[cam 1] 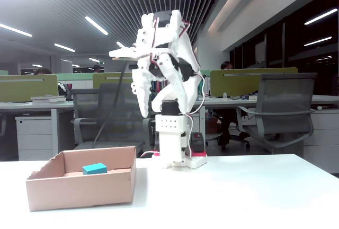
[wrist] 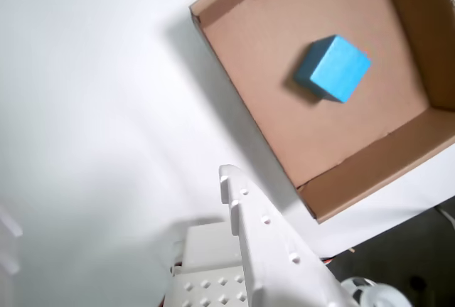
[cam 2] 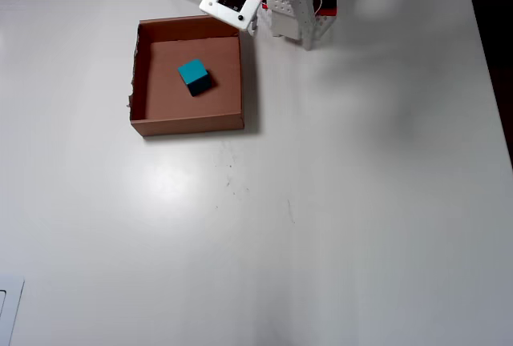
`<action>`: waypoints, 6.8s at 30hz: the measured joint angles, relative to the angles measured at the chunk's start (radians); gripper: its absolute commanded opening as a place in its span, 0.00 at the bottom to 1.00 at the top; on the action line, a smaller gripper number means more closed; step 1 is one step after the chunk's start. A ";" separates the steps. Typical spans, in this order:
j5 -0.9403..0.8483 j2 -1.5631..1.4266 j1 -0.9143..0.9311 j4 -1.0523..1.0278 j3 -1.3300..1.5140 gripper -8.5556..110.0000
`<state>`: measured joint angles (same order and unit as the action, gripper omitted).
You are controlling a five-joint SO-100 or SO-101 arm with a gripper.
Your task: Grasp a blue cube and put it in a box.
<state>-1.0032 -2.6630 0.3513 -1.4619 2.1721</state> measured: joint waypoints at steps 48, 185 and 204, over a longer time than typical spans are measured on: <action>0.000 -0.520 -0.365 0.253 0.802 0.32; 0.002 -0.520 -0.365 0.233 0.802 0.32; 0.002 -0.520 -0.365 0.233 0.802 0.32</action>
<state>-1.0017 -3.1830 -0.0138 -1.2287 2.9744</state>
